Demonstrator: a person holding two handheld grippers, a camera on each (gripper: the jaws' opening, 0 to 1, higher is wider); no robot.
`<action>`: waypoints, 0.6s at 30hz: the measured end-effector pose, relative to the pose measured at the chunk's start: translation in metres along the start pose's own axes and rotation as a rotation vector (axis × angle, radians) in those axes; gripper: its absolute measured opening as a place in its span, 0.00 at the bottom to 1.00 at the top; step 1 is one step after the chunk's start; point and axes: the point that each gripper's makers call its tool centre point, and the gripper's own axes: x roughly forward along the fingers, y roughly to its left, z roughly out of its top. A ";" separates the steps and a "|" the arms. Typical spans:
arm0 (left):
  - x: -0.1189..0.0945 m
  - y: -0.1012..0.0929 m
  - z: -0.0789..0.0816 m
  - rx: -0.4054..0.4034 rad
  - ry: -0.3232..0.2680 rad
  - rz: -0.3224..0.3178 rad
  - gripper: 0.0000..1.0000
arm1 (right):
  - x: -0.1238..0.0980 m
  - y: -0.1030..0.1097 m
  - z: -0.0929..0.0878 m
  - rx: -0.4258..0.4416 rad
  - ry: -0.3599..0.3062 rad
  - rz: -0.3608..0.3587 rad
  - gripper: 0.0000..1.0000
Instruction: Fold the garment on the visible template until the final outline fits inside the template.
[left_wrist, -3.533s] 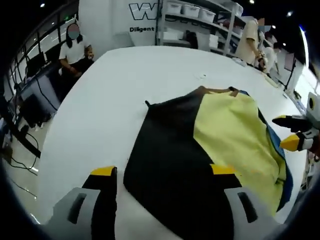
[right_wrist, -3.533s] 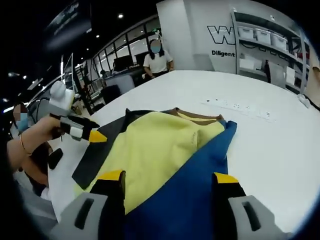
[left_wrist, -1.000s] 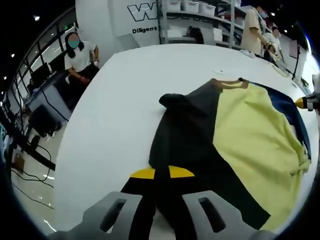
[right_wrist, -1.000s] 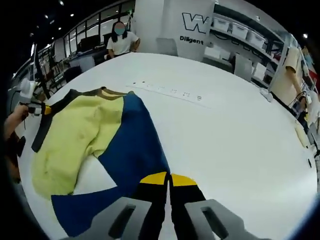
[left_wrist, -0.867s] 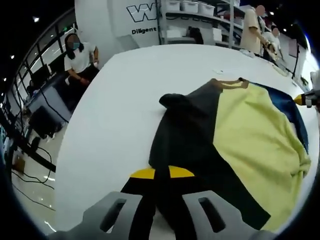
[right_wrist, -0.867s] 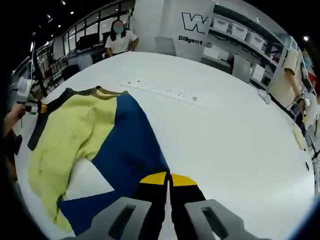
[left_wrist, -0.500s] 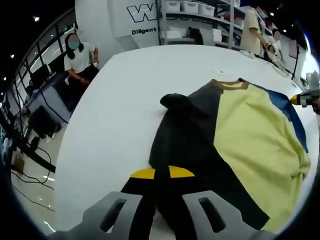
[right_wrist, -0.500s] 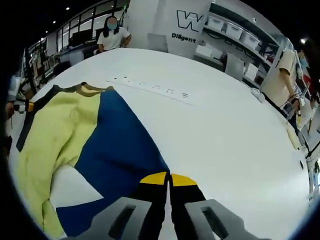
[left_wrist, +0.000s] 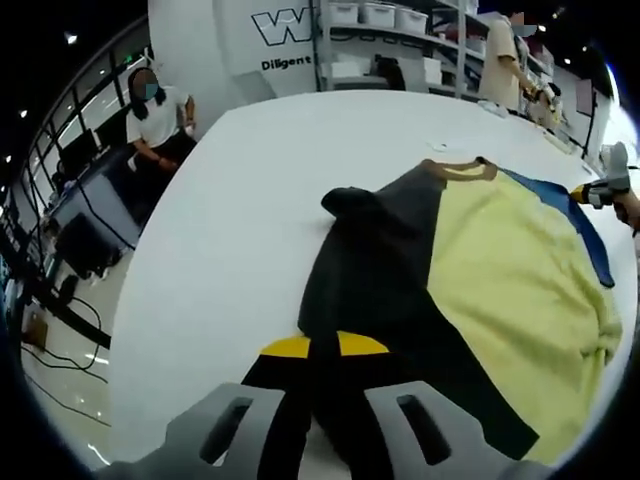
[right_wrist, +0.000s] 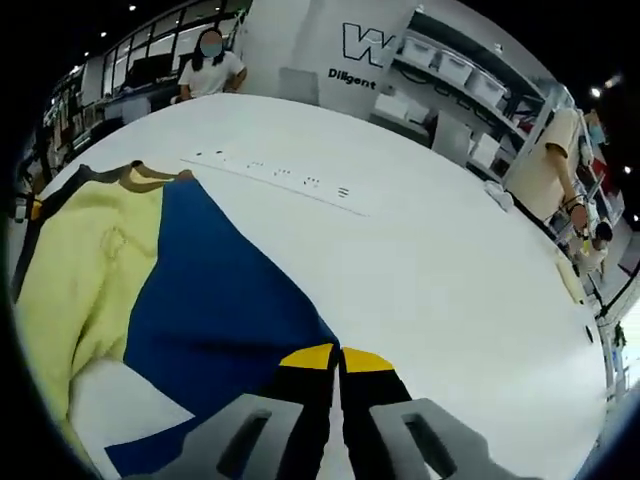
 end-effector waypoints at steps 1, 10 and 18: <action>0.000 0.000 0.000 -0.001 0.000 -0.001 0.05 | 0.001 -0.001 0.000 0.004 0.001 -0.004 0.00; 0.001 0.000 0.001 -0.008 -0.002 -0.002 0.05 | 0.010 -0.005 -0.005 0.054 0.012 -0.006 0.00; 0.001 0.000 0.001 -0.019 -0.003 -0.010 0.05 | 0.011 -0.005 -0.003 0.058 0.001 -0.005 0.00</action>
